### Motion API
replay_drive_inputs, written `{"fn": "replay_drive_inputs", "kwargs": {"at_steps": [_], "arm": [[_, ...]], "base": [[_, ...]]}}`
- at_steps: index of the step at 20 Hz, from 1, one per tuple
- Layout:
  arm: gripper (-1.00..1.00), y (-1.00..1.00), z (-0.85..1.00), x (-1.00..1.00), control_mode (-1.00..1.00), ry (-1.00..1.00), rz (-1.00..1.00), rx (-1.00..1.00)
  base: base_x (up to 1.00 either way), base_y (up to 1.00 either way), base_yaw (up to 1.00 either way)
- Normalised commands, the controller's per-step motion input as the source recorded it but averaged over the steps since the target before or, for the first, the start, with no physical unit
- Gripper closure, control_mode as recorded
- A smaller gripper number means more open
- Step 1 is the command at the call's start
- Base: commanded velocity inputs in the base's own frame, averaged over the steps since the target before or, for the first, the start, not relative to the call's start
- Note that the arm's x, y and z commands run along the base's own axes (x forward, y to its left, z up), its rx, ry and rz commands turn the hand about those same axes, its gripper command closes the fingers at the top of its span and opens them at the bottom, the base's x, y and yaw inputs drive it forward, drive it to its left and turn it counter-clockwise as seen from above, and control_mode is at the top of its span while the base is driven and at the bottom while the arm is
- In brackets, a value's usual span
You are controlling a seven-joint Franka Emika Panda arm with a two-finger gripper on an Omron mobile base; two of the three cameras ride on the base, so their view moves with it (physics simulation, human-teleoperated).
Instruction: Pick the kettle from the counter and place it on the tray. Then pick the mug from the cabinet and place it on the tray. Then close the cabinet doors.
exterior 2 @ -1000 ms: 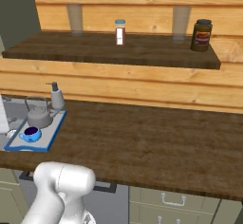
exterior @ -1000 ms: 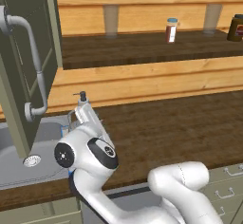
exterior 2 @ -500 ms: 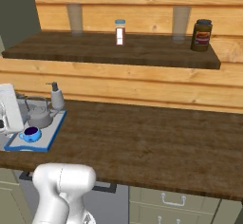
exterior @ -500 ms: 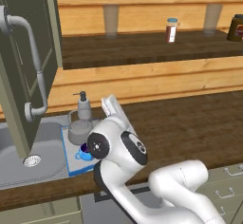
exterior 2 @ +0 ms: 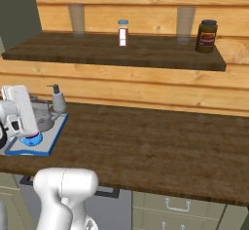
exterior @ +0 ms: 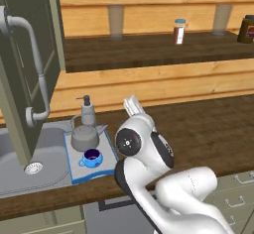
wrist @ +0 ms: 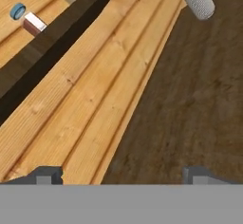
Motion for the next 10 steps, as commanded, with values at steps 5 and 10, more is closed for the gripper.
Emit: {"fn": "replay_drive_inputs", "kwargs": {"at_steps": [5,10], "arm": [[-1.00,-0.03,0.00,-0.01,1.00,0.01,0.00,0.00],[-1.00,0.00,0.00,0.00,1.00,0.00,0.00,0.00]], "base": [[-0.06,0.00,0.00],[-0.88,0.00,0.04]]}}
